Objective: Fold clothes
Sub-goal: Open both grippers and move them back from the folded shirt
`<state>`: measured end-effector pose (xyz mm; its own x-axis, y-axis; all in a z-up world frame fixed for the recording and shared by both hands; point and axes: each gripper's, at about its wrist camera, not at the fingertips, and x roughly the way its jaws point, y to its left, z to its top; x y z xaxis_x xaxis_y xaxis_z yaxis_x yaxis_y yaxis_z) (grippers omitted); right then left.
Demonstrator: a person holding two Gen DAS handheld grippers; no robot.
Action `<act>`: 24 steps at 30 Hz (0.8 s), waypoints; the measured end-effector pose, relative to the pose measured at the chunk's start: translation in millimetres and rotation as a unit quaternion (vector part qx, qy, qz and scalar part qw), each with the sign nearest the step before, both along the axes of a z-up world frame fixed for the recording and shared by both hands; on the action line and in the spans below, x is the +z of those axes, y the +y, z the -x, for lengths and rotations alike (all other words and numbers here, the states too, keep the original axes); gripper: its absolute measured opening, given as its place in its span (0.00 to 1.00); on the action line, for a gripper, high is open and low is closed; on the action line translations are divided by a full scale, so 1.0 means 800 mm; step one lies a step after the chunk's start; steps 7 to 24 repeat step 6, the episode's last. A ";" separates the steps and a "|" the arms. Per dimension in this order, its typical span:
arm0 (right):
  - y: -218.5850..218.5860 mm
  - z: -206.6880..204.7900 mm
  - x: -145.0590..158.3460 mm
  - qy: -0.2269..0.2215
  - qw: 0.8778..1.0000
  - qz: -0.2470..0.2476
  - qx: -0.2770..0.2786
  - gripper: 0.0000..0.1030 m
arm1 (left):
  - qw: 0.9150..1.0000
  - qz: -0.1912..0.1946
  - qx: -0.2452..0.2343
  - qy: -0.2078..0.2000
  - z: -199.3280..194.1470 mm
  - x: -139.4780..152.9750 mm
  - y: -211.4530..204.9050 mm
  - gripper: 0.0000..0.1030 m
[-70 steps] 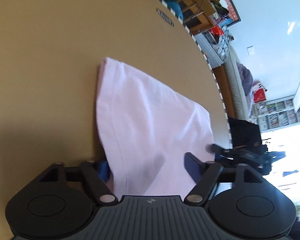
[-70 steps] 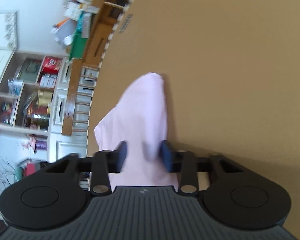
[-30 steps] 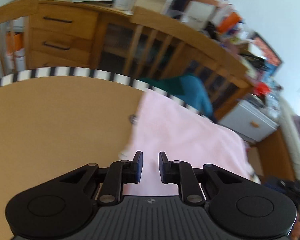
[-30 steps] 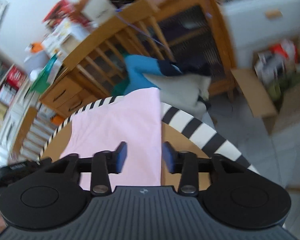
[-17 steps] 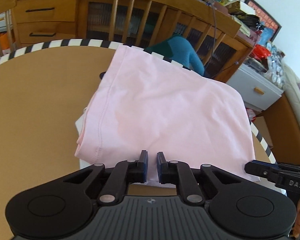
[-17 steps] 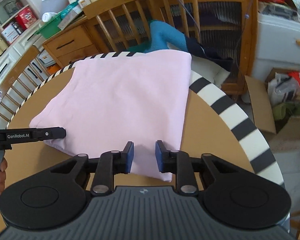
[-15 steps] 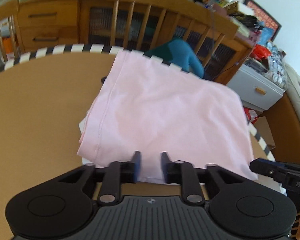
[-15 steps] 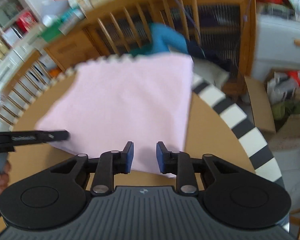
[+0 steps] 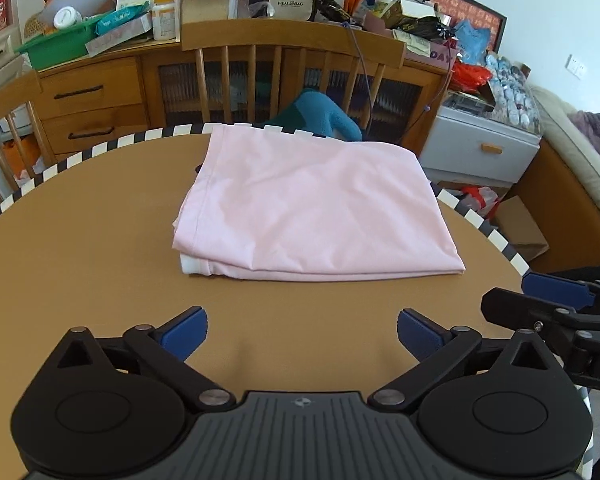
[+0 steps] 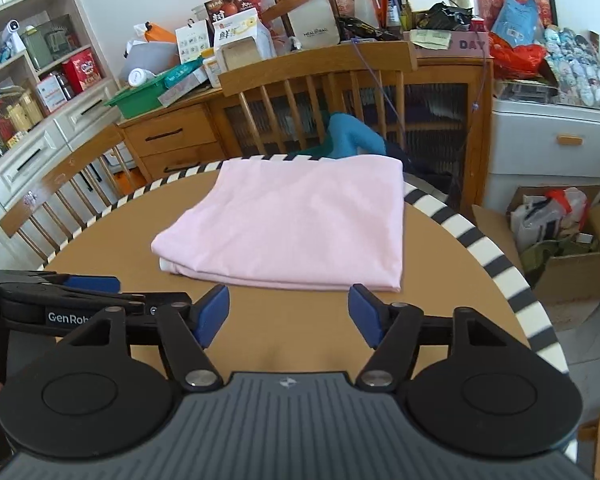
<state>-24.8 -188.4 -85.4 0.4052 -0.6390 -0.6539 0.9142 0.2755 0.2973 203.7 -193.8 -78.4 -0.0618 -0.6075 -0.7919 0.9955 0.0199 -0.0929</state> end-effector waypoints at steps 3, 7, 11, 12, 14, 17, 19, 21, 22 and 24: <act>0.014 0.001 0.011 0.004 1.000 0.008 -0.006 0.73 | 1.000 0.013 -0.002 0.012 -0.002 0.009 0.013 1.00; 0.026 0.000 0.019 0.008 1.000 0.015 -0.003 0.73 | 1.000 0.025 -0.002 0.012 -0.003 0.016 0.021 1.00; 0.026 0.000 0.019 0.008 1.000 0.015 -0.003 0.73 | 1.000 0.025 -0.002 0.012 -0.003 0.016 0.021 1.00; 0.026 0.000 0.019 0.008 1.000 0.015 -0.003 0.73 | 1.000 0.025 -0.002 0.012 -0.003 0.016 0.021 1.00; 0.026 0.000 0.019 0.008 1.000 0.015 -0.003 0.73 | 1.000 0.025 -0.002 0.012 -0.003 0.016 0.021 1.00; 0.026 0.000 0.019 0.008 1.000 0.015 -0.003 0.73 | 1.000 0.025 -0.002 0.012 -0.003 0.016 0.021 1.00; 0.026 0.000 0.019 0.008 1.000 0.015 -0.003 0.73 | 1.000 0.025 -0.002 0.012 -0.003 0.016 0.021 1.00; 0.026 0.000 0.019 0.008 1.000 0.015 -0.003 0.73 | 1.000 0.025 -0.002 0.012 -0.003 0.016 0.021 1.00; 0.026 0.000 0.019 0.008 1.000 0.015 -0.003 0.73 | 1.000 0.025 -0.002 0.012 -0.003 0.016 0.021 1.00; 0.026 0.000 0.019 0.008 1.000 0.015 -0.003 0.73 | 1.000 0.025 -0.002 0.012 -0.003 0.016 0.021 1.00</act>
